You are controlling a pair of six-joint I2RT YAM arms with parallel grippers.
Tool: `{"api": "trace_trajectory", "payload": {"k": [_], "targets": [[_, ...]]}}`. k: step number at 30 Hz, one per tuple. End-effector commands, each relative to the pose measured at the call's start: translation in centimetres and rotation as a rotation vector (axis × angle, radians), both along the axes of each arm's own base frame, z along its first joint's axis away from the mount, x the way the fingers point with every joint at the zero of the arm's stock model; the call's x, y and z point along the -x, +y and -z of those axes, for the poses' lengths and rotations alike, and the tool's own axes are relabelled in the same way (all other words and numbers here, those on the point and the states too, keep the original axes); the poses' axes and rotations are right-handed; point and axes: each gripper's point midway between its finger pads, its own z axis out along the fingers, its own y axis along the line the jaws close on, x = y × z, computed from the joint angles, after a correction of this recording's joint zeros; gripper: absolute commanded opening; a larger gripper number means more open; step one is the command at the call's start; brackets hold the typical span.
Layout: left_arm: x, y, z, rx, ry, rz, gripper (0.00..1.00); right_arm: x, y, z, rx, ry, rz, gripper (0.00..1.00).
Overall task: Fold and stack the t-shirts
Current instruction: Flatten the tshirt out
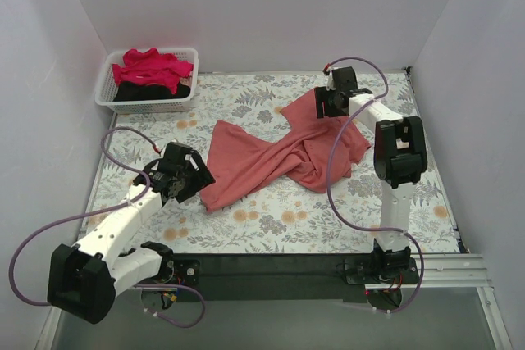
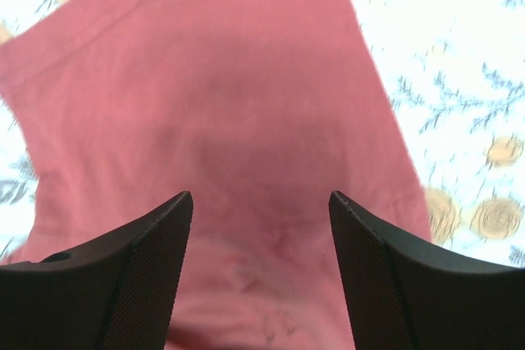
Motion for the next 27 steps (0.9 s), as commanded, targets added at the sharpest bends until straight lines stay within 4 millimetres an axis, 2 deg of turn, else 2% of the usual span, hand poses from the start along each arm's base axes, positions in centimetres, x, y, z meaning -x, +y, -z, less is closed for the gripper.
{"api": "trace_trajectory", "payload": {"k": [1, 3, 4, 5, 11, 13, 18, 22, 27], "targets": [[-2.6, 0.9, -0.4, -0.08, -0.072, -0.026, 0.71, -3.5, -0.2, -1.6, 0.053, -0.097, 0.0, 0.75], [-3.1, 1.4, 0.7, -0.121, -0.041, -0.031, 0.72, -4.1, -0.6, -0.7, 0.073, -0.092, 0.011, 0.78], [-3.7, 1.7, 0.8, -0.143, -0.047, -0.039, 0.72, -4.7, -0.5, -1.0, 0.071, -0.104, 0.009, 0.79], [-3.9, 1.8, 1.0, -0.161, -0.041, -0.03, 0.72, -4.8, -0.6, -0.4, 0.074, -0.094, 0.011, 0.79], [-5.2, 3.0, 3.1, -0.207, 0.008, -0.022, 0.71, -6.2, -0.6, 0.4, 0.051, -0.092, 0.003, 0.79], [-5.2, 3.4, 4.2, -0.211, 0.044, -0.016, 0.71, -6.0, -0.3, 1.4, 0.044, -0.066, -0.009, 0.79], [-5.7, 2.7, 5.0, -0.187, 0.071, 0.033, 0.68, -5.5, -0.2, 2.7, 0.036, -0.029, -0.022, 0.79], [-6.0, 2.2, 5.7, -0.181, 0.098, 0.072, 0.61, -5.0, -0.1, 3.2, 0.037, -0.012, -0.026, 0.78], [-5.1, 2.2, 7.2, -0.187, 0.153, 0.093, 0.51, -4.8, -0.2, 3.4, 0.035, -0.004, -0.027, 0.76]]}}
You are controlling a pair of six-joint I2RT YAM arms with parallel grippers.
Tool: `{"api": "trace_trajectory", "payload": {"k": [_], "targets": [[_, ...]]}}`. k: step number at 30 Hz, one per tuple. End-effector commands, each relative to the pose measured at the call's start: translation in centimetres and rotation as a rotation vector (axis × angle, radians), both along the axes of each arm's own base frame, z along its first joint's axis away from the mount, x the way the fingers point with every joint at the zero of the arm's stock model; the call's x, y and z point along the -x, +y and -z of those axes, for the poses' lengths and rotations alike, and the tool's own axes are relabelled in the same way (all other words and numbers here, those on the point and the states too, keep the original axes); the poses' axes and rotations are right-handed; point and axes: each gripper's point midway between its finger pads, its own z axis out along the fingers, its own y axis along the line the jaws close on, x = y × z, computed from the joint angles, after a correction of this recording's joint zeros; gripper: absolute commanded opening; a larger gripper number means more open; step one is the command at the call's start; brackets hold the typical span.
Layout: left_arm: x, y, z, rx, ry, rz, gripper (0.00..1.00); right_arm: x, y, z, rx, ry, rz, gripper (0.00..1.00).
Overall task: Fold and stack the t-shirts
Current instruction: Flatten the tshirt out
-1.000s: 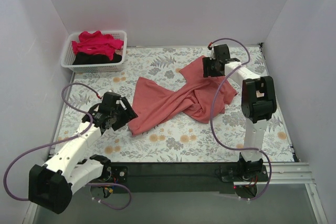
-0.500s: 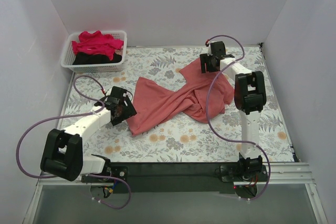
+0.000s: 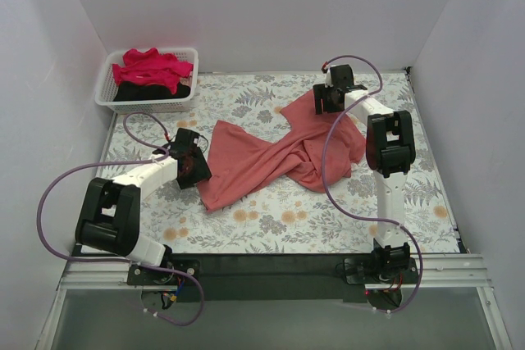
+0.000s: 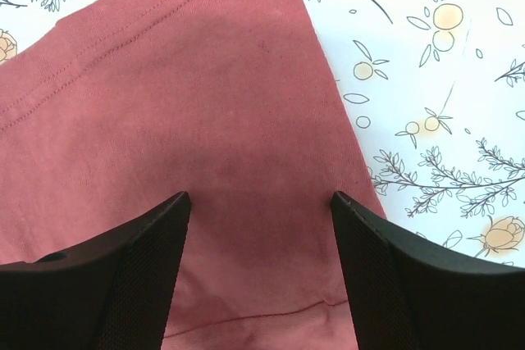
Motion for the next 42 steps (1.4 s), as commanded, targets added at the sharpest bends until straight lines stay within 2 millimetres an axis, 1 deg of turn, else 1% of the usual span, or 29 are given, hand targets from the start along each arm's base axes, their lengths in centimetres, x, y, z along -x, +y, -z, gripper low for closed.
{"api": "trace_trajectory", "payload": {"k": [1, 4, 8, 9, 11, 13, 14, 16, 17, 18, 20, 21, 24, 25, 27, 28, 29, 31, 32, 33, 34, 35, 36, 37, 38, 39, 40, 41, 42], "targets": [[0.2, -0.3, 0.6, 0.015, 0.027, 0.032, 0.49, 0.0, 0.2, 0.3, -0.005, 0.01, -0.02, 0.75], [1.0, -0.5, 1.5, 0.023, 0.067, 0.037, 0.39, 0.1, 0.2, 0.4, -0.007, 0.015, -0.021, 0.71], [1.5, -0.5, 1.8, 0.031, 0.088, 0.036, 0.17, 0.2, 0.2, 0.5, -0.017, 0.022, -0.027, 0.57], [1.5, -0.6, 1.8, 0.033, 0.087, 0.036, 0.06, 0.2, 0.3, 0.5, -0.02, 0.024, -0.03, 0.54], [1.6, -0.6, 1.6, 0.033, 0.087, 0.036, 0.0, 0.3, 0.3, 0.6, -0.022, 0.029, -0.032, 0.44], [1.8, -0.5, 1.5, 0.035, 0.091, 0.036, 0.0, 0.4, 0.3, 0.6, -0.023, 0.034, -0.033, 0.37], [1.7, -0.6, 1.2, 0.036, 0.081, 0.037, 0.0, 0.3, 0.2, 0.4, -0.023, 0.029, -0.03, 0.27], [1.5, -0.3, 0.6, 0.023, 0.068, 0.032, 0.0, 0.2, 0.3, -0.1, -0.031, 0.023, -0.033, 0.15], [1.3, -0.1, 0.3, 0.011, 0.059, 0.03, 0.0, 0.1, 0.8, -0.6, -0.052, 0.015, -0.047, 0.05], [0.1, 0.2, -0.9, -0.003, 0.018, 0.017, 0.0, -0.4, 0.8, -1.6, -0.056, -0.006, -0.045, 0.01], [-1.3, 0.9, -2.3, -0.018, -0.023, 0.004, 0.0, -1.1, 0.6, -3.2, -0.064, -0.039, -0.036, 0.01], [-3.2, 1.6, -3.7, -0.014, -0.064, -0.024, 0.0, -1.5, 0.5, -4.2, -0.066, -0.06, -0.027, 0.01], [-7.2, 3.5, -6.4, 0.001, -0.143, -0.08, 0.0, -3.7, -0.1, -8.8, -0.089, -0.165, 0.003, 0.01], [-10.3, 3.6, -8.7, 0.01, -0.203, -0.093, 0.0, -4.8, -0.1, -11.5, -0.105, -0.223, 0.01, 0.01], [-13.9, 4.4, -11.3, 0.032, -0.261, -0.122, 0.0, -6.0, -0.8, -14.9, -0.138, -0.293, 0.042, 0.01], [-17.2, 4.3, -14.0, 0.051, -0.312, -0.13, 0.0, -6.5, -1.0, -16.8, -0.151, -0.333, 0.051, 0.01], [-19.1, 4.2, -16.4, 0.067, -0.364, -0.129, 0.0, -7.3, -1.3, -20.6, -0.174, -0.412, 0.05, 0.01], [-21.9, 4.2, -19.8, 0.08, -0.422, -0.131, 0.0, -7.9, -1.6, -25.1, -0.193, -0.51, 0.044, 0.01], [-24.8, 4.1, -25.0, 0.097, -0.54, -0.127, 0.0, -7.7, -2.0, -28.9, -0.205, -0.587, 0.042, 0.01], [-25.8, 4.3, -26.7, 0.1, -0.573, -0.128, 0.0, -7.3, -2.3, -30.7, -0.209, -0.628, 0.04, 0.01], [-26.2, 4.4, -29.0, 0.103, -0.607, -0.13, 0.0, -7.0, -2.5, -33.4, -0.22, -0.697, 0.035, 0.01], [-27.0, 4.6, -32.9, 0.114, -0.698, -0.127, 0.0, -5.4, -2.9, -37.6, -0.227, -0.78, 0.029, 0.01], [-26.9, 5.1, -34.9, 0.11, -0.743, -0.131, 0.0, -4.7, -3.1, -38.0, -0.219, -0.795, 0.031, 0.01], [-26.9, 5.4, -36.8, 0.107, -0.799, -0.132, 0.0, -3.9, -3.2, -40.5, -0.216, -0.88, 0.016, 0.01], [-25.4, 5.7, -38.7, 0.107, -0.845, -0.13, 0.0, -1.0, -3.6, -44.9, -0.221, -0.972, 0.007, 0.01], [-24.8, 5.9, -39.6, 0.11, -0.875, -0.125, 0.0, -0.3, -3.7, -44.0, -0.214, -0.959, 0.004, 0.01], [-24.1, 5.9, -42.0, 0.115, -0.966, -0.113, 0.0, 0.9, -3.9, -45.6, -0.206, -1.006, -0.007, 0.01], [-23.2, 5.9, -42.5, 0.118, -0.992, -0.107, 0.0, 3.6, -4.2, -48.8, -0.209, -1.075, -0.017, 0.01], [-21.1, 5.7, -43.8, 0.13, -1.05, -0.088, 0.0, 4.1, -4.2, -47.3, -0.2, -1.044, -0.02, 0.01]]}}
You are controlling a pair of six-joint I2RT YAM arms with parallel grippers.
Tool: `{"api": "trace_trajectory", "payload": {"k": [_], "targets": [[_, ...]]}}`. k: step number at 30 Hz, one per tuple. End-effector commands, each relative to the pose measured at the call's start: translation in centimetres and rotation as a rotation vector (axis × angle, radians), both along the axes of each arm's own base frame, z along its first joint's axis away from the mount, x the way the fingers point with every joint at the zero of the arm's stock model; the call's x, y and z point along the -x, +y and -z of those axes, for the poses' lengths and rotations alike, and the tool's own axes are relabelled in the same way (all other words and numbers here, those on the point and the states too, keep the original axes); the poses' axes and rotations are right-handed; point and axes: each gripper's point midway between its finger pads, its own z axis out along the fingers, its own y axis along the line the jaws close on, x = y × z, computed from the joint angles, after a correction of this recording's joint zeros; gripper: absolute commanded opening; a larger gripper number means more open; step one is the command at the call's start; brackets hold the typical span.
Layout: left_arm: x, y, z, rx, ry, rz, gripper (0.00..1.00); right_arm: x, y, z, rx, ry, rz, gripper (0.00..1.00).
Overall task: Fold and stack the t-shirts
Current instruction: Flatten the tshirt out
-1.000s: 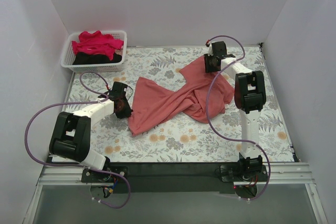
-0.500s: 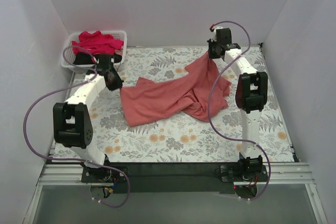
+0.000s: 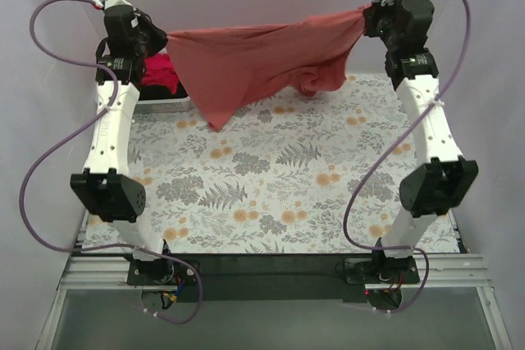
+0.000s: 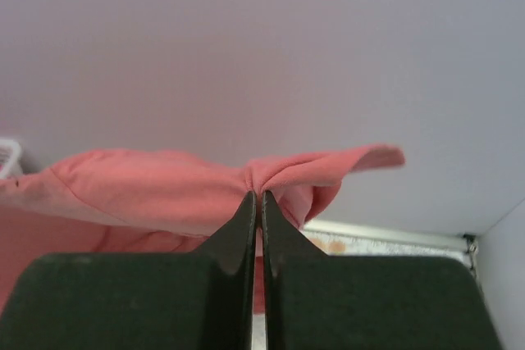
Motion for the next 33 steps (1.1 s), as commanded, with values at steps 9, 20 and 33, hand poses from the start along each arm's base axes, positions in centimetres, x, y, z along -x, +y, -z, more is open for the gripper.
{"api": "trace_trajectory", "payload": {"k": [9, 20, 33], "targets": [[17.0, -2.2, 6.6, 0.086, 0.019, 0.154, 0.0, 17.3, -0.4, 5.4, -0.143, 0.027, -0.043, 0.01], [32.6, -4.9, 23.6, 0.398, 0.409, 0.141, 0.35, 36.5, 1.6, 25.7, -0.409, 0.61, -0.085, 0.62], [29.0, -3.0, 22.3, 0.187, 0.422, 0.15, 0.69, 33.1, 0.2, 24.2, -0.224, 0.625, -0.052, 0.67]]}}
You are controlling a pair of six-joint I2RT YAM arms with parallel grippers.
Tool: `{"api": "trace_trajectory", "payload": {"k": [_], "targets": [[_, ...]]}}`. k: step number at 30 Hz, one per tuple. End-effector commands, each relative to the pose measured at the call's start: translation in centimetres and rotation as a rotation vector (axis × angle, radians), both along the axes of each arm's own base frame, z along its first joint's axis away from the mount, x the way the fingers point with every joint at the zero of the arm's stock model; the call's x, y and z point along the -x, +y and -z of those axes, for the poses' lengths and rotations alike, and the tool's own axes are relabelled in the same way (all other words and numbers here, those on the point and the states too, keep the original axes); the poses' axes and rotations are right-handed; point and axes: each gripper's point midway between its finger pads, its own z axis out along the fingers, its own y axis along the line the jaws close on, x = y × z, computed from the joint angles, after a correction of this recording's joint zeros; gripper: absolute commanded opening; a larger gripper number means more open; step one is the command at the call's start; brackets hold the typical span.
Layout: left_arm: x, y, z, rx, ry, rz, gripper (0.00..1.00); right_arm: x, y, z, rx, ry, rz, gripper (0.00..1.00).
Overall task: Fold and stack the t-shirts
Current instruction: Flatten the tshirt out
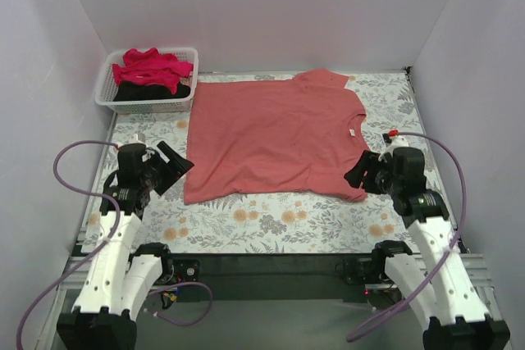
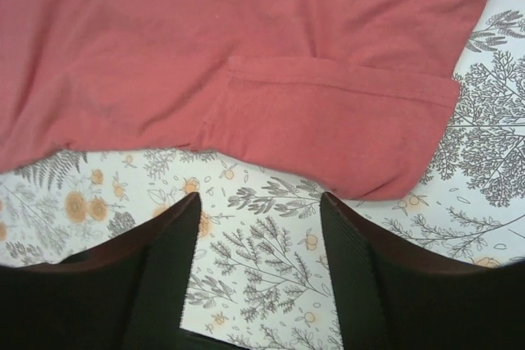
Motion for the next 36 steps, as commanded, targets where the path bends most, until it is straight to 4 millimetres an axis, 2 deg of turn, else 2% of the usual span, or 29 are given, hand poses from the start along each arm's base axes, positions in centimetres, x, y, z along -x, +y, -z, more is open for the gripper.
{"api": "trace_trajectory", "payload": {"k": [1, 3, 4, 5, 6, 7, 8, 9, 10, 11, 12, 13, 15, 21, 24, 29, 34, 36], "targets": [[-2.5, -0.4, 0.6, -0.039, 0.029, 0.085, 0.67, -3.5, 0.6, -0.9, 0.051, 0.013, -0.064, 0.63], [-3.6, -1.1, 1.2, -0.031, 0.048, 0.138, 0.64, -4.2, 1.8, -0.1, 0.038, 0.071, -0.143, 0.6], [-4.1, -1.4, 1.4, -0.031, 0.054, 0.155, 0.63, -4.6, 2.5, 1.7, 0.041, 0.151, -0.18, 0.58], [-4.7, -1.7, 2.8, -0.032, 0.105, 0.173, 0.63, -5.2, 3.0, 1.8, 0.051, 0.166, -0.201, 0.58], [-5.2, -1.9, 3.2, -0.042, 0.108, 0.187, 0.62, -5.5, 3.2, 2.5, 0.079, 0.187, -0.222, 0.58], [-5.5, -2.0, 3.8, -0.048, 0.13, 0.192, 0.62, -5.3, 4.4, 4.3, 0.11, 0.252, -0.272, 0.58], [-5.9, -2.4, 4.8, -0.058, 0.162, 0.204, 0.62, -5.5, 4.7, 5.0, 0.146, 0.274, -0.284, 0.58], [-6.3, -2.6, 5.3, -0.07, 0.165, 0.212, 0.62, -6.0, 5.5, 4.9, 0.169, 0.269, -0.308, 0.58], [-6.4, -2.8, 5.9, -0.076, 0.178, 0.222, 0.62, -5.6, 6.9, 6.2, 0.212, 0.298, -0.37, 0.59], [-6.5, -3.1, 7.2, -0.092, 0.214, 0.234, 0.62, -5.9, 7.2, 6.7, 0.255, 0.298, -0.386, 0.59], [-6.6, -3.1, 7.7, -0.105, 0.225, 0.242, 0.63, -6.3, 8.0, 6.6, 0.277, 0.285, -0.413, 0.59], [-6.6, -3.2, 8.3, -0.125, 0.237, 0.258, 0.62, -6.1, 8.8, 7.7, 0.315, 0.307, -0.46, 0.61], [-6.4, -2.8, 9.6, -0.17, 0.269, 0.253, 0.62, -6.8, 9.4, 8.4, 0.363, 0.31, -0.489, 0.63], [-5.9, -1.4, 10.4, -0.23, 0.236, 0.207, 0.62, -8.7, 9.5, 9.1, 0.456, 0.289, -0.52, 0.63], [-5.6, -1.2, 10.7, -0.246, 0.246, 0.215, 0.62, -9.8, 9.3, 10.4, 0.505, 0.309, -0.525, 0.63], [-5.5, -0.6, 10.7, -0.274, 0.247, 0.194, 0.62, -11.4, 10.4, 10.5, 0.5, 0.294, -0.539, 0.59], [-5.4, -0.5, 10.7, -0.28, 0.247, 0.191, 0.62, -11.9, 10.4, 11.4, 0.512, 0.311, -0.536, 0.56], [-5.5, -0.6, 10.7, -0.274, 0.248, 0.196, 0.62, -11.6, 10.4, 11.7, 0.511, 0.323, -0.543, 0.5]]}}
